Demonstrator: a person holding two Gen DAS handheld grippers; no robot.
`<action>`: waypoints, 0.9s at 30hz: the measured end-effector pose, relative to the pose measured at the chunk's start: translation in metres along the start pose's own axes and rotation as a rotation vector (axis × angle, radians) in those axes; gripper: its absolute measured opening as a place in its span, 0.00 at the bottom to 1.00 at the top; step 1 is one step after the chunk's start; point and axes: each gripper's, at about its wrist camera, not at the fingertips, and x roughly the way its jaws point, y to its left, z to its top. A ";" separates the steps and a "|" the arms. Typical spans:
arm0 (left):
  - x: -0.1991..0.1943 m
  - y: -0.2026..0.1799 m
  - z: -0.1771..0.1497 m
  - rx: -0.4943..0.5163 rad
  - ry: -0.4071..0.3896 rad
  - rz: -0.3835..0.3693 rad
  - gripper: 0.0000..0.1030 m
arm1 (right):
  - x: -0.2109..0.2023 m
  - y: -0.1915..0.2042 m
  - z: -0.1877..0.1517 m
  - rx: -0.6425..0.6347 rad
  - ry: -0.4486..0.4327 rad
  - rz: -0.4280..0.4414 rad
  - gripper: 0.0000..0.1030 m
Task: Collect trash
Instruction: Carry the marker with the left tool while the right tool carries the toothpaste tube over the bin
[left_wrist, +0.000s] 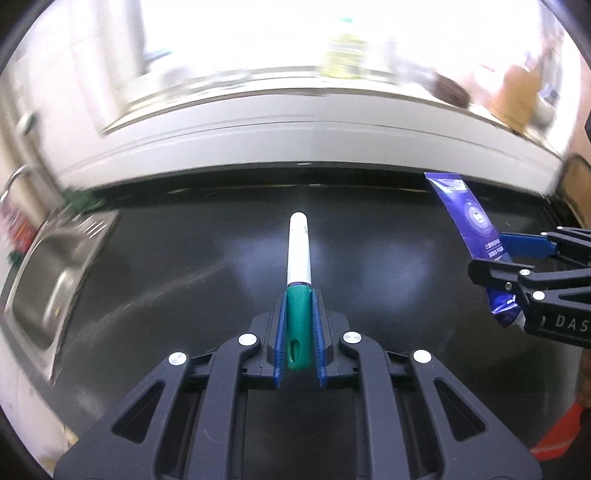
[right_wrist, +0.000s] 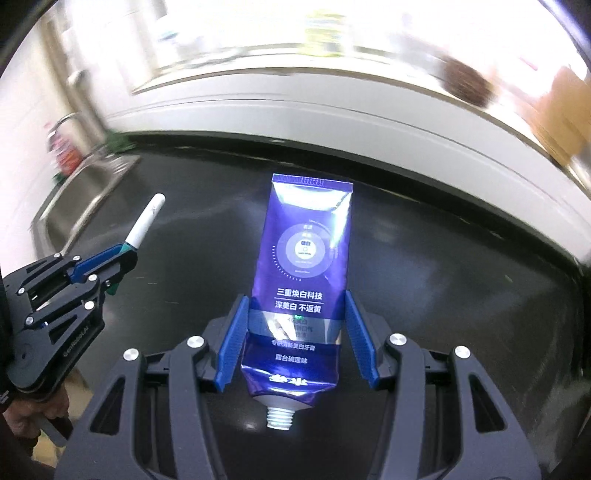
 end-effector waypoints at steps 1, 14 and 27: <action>-0.006 0.015 -0.005 -0.027 0.001 0.023 0.12 | 0.000 0.013 0.002 -0.025 0.000 0.019 0.51; -0.106 0.208 -0.154 -0.451 0.079 0.378 0.12 | 0.004 0.289 -0.017 -0.479 0.082 0.396 0.51; -0.141 0.292 -0.311 -0.749 0.162 0.479 0.12 | 0.037 0.483 -0.117 -0.782 0.305 0.563 0.51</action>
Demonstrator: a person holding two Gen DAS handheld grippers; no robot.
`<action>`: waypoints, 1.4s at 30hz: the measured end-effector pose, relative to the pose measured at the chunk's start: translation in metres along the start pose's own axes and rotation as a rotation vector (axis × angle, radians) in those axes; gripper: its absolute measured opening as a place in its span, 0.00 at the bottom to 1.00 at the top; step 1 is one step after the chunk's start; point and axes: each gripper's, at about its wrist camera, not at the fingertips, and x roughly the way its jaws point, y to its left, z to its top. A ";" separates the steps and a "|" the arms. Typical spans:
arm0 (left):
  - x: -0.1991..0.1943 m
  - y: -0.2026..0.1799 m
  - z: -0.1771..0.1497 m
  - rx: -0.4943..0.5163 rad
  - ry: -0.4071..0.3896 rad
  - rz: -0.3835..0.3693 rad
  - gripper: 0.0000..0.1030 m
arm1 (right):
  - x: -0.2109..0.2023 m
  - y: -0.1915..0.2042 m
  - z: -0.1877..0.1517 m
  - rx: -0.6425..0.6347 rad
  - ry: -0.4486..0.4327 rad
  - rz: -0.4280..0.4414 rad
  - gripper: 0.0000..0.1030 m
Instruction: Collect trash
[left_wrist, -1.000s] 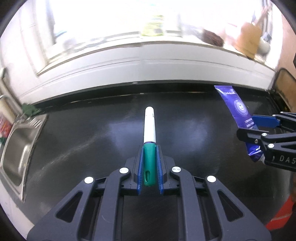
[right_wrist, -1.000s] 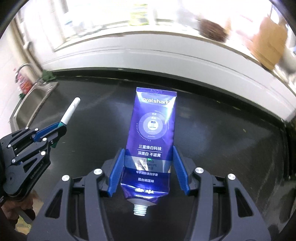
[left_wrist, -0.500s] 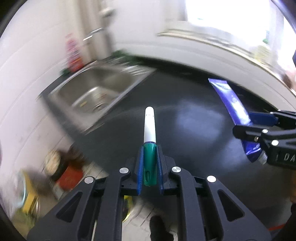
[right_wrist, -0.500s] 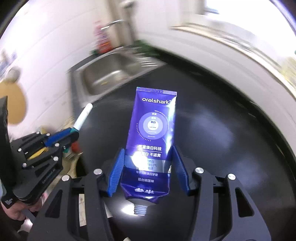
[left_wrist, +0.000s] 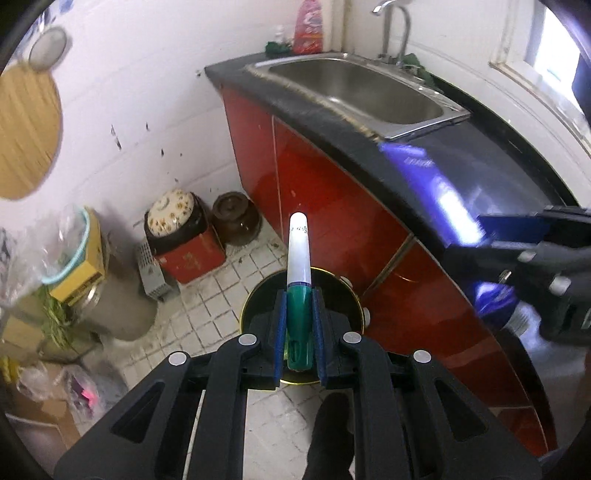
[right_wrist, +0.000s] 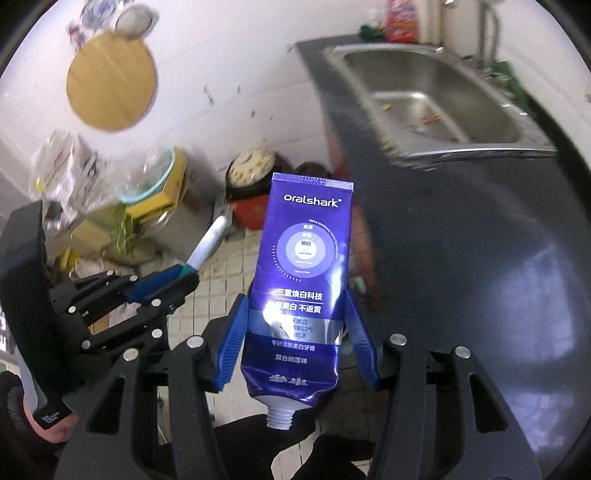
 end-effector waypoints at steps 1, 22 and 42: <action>0.006 0.004 0.000 -0.004 -0.001 -0.004 0.12 | 0.009 0.003 0.001 -0.005 0.017 0.000 0.51; 0.063 0.034 -0.001 -0.078 0.040 -0.042 0.18 | 0.067 0.013 0.025 -0.045 0.131 -0.020 0.56; 0.025 0.009 0.021 -0.071 0.021 -0.018 0.94 | -0.041 -0.030 -0.011 0.103 -0.036 -0.105 0.92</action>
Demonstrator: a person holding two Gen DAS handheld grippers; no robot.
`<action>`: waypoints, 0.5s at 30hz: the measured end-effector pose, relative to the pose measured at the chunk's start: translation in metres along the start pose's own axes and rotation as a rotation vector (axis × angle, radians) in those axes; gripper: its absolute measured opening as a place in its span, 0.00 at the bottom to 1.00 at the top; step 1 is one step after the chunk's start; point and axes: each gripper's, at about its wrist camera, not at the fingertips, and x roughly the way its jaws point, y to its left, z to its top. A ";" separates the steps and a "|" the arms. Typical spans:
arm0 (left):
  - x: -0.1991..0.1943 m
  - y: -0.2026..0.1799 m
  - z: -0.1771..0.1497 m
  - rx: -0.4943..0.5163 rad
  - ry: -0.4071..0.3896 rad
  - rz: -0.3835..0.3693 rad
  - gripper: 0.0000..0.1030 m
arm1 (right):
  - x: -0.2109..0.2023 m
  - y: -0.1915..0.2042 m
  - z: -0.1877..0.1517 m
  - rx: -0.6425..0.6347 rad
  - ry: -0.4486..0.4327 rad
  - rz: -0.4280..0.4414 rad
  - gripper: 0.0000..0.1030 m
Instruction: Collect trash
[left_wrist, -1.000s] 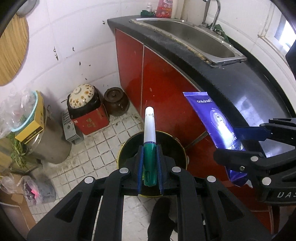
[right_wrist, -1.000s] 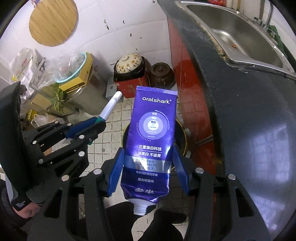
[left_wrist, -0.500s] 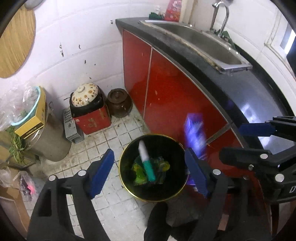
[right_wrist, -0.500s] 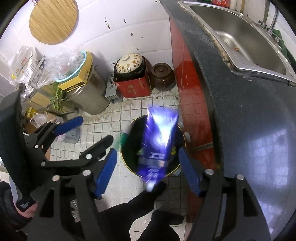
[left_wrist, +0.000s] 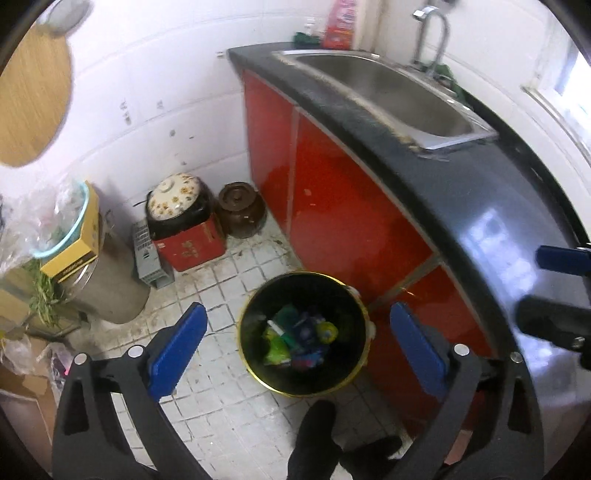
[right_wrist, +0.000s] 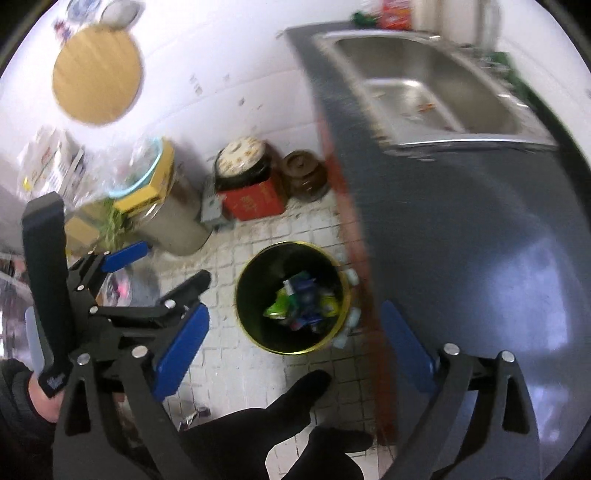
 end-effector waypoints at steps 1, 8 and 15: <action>-0.005 -0.010 0.004 0.027 0.001 -0.022 0.94 | -0.013 -0.009 -0.006 0.023 -0.019 -0.020 0.93; -0.051 -0.147 0.029 0.368 -0.056 -0.236 0.94 | -0.139 -0.114 -0.108 0.366 -0.182 -0.323 0.93; -0.086 -0.301 0.028 0.651 -0.055 -0.474 0.94 | -0.244 -0.190 -0.240 0.780 -0.269 -0.598 0.93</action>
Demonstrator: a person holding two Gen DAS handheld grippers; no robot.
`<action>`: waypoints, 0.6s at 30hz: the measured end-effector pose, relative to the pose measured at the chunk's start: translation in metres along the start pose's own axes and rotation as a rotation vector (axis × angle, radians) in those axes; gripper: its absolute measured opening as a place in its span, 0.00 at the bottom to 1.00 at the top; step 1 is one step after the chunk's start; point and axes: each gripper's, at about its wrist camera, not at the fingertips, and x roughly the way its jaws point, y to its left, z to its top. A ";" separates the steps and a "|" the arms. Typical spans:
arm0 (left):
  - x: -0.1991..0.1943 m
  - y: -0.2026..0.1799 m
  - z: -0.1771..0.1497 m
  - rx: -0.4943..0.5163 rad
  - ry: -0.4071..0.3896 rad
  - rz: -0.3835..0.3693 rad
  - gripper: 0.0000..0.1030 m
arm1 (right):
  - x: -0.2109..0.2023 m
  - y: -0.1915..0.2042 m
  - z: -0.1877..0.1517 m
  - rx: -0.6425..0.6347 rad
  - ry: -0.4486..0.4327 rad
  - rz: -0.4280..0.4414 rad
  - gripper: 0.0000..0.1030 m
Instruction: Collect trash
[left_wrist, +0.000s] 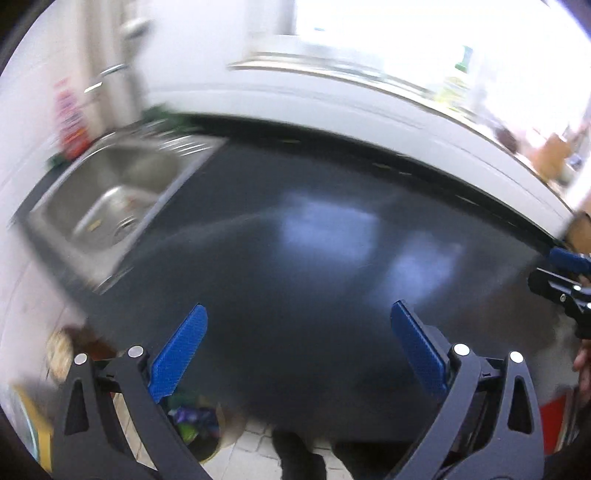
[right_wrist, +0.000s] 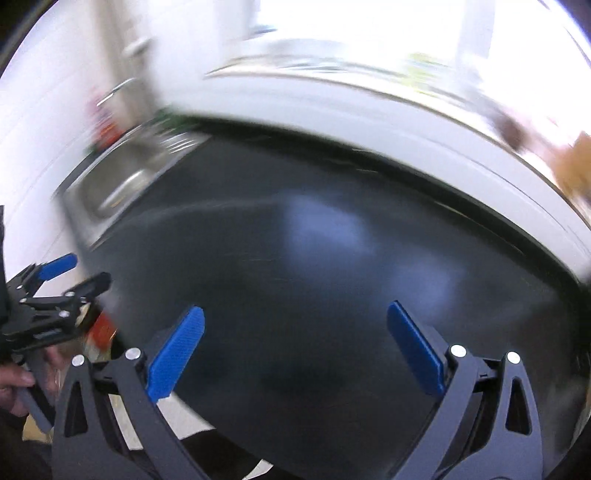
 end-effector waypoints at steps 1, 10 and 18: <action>0.004 -0.015 0.008 0.025 0.003 -0.011 0.94 | -0.004 -0.017 -0.002 0.035 -0.008 -0.023 0.93; 0.026 -0.111 0.045 0.163 0.027 -0.041 0.94 | -0.039 -0.113 -0.031 0.266 -0.062 -0.151 0.93; 0.033 -0.140 0.045 0.201 0.049 -0.040 0.94 | -0.035 -0.143 -0.032 0.301 -0.048 -0.140 0.93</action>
